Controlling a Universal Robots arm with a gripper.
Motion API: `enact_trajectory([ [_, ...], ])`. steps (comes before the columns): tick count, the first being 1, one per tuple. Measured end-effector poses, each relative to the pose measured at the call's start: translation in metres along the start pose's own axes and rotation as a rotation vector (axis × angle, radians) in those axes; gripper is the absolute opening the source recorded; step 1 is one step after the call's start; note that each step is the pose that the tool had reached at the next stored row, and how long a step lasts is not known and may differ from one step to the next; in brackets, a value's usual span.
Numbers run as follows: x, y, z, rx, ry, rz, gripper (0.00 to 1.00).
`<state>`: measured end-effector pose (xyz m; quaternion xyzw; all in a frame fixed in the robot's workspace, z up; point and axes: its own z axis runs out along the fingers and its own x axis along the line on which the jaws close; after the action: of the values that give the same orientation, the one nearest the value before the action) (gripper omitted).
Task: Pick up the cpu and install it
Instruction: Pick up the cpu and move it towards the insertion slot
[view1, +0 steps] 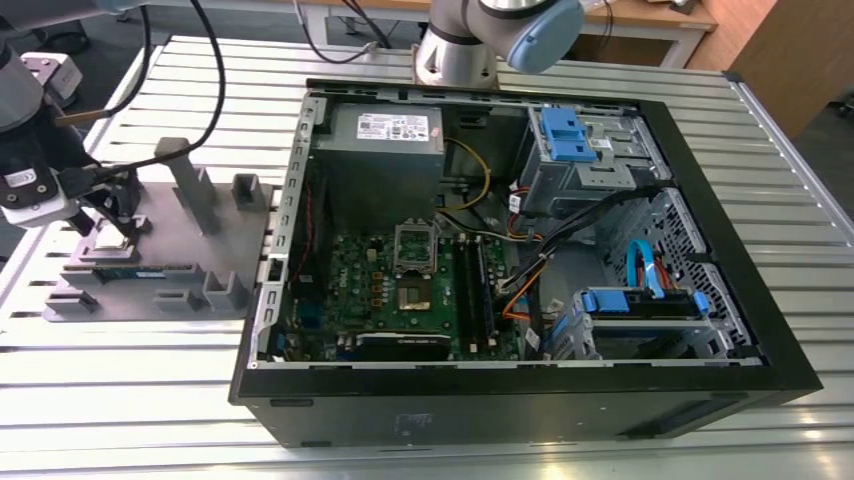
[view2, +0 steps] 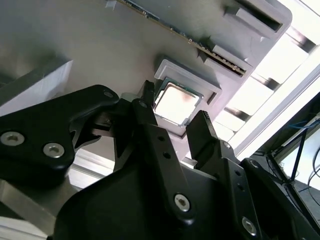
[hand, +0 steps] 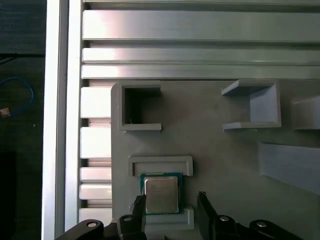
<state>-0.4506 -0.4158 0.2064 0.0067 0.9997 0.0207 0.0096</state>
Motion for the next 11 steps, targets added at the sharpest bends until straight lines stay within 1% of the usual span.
enact_trajectory([
  [5, 0.005, 0.0034, 0.0057, -0.0015, 0.0001, -0.01, 0.53],
  [8, 0.0051, 0.0052, 0.0098, -0.0016, 0.0003, -0.015, 0.53],
  [11, 0.0051, 0.0066, 0.0124, -0.0017, 0.0005, -0.019, 0.53],
])
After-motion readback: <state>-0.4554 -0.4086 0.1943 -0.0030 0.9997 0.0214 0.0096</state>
